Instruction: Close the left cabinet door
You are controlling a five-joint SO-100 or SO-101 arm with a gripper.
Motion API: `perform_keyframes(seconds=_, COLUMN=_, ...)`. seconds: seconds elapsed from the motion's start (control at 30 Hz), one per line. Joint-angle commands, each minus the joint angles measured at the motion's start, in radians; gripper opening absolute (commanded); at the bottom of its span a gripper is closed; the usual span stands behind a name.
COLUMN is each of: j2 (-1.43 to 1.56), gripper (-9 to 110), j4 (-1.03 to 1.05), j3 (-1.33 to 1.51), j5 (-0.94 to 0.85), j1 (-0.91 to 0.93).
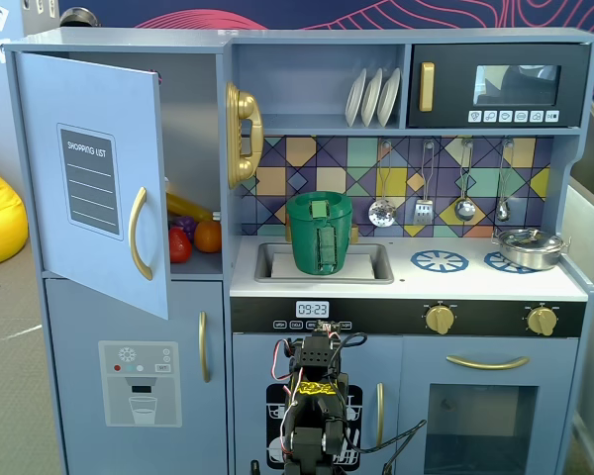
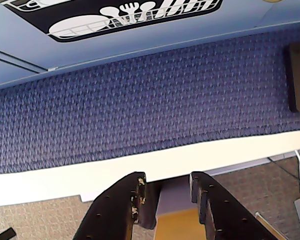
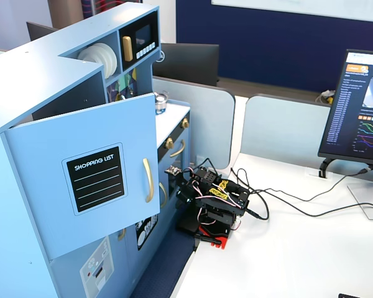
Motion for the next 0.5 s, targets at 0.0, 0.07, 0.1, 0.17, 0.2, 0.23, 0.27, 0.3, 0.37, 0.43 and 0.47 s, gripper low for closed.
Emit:
perform_keyframes(seconds=0.0, j2=-0.006, gripper=0, j4=0.175, j3=0.009, j5=0.017, j1=-0.005)
perform_keyframes(seconds=0.07, j2=-0.006, gripper=0, j4=0.175, j3=0.009, j5=0.017, j1=-0.005)
perform_keyframes(seconds=0.1, j2=-0.006, gripper=0, j4=0.175, j3=0.009, j5=0.02, j1=-0.003)
perform_keyframes(seconds=0.17, j2=-0.006, gripper=0, j4=0.175, j3=0.009, j5=0.02, j1=0.002)
perform_keyframes(seconds=0.2, j2=-0.006, gripper=0, j4=0.175, j3=0.009, j5=0.02, j1=0.0)
perform_keyframes(seconds=0.23, j2=-0.006, gripper=0, j4=0.175, j3=0.009, j5=0.02, j1=-0.003)
perform_keyframes(seconds=0.27, j2=-0.006, gripper=0, j4=0.175, j3=0.009, j5=0.021, j1=-0.005)
perform_keyframes(seconds=0.3, j2=-0.006, gripper=0, j4=0.175, j3=0.009, j5=0.021, j1=-0.008)
perform_keyframes(seconds=0.37, j2=-0.006, gripper=0, j4=0.175, j3=0.009, j5=0.025, j1=-0.018)
perform_keyframes(seconds=0.43, j2=-0.006, gripper=0, j4=0.175, j3=0.009, j5=0.028, j1=-0.032)
perform_keyframes(seconds=0.47, j2=-0.006, gripper=0, j4=0.175, j3=0.009, j5=0.028, j1=-0.044)
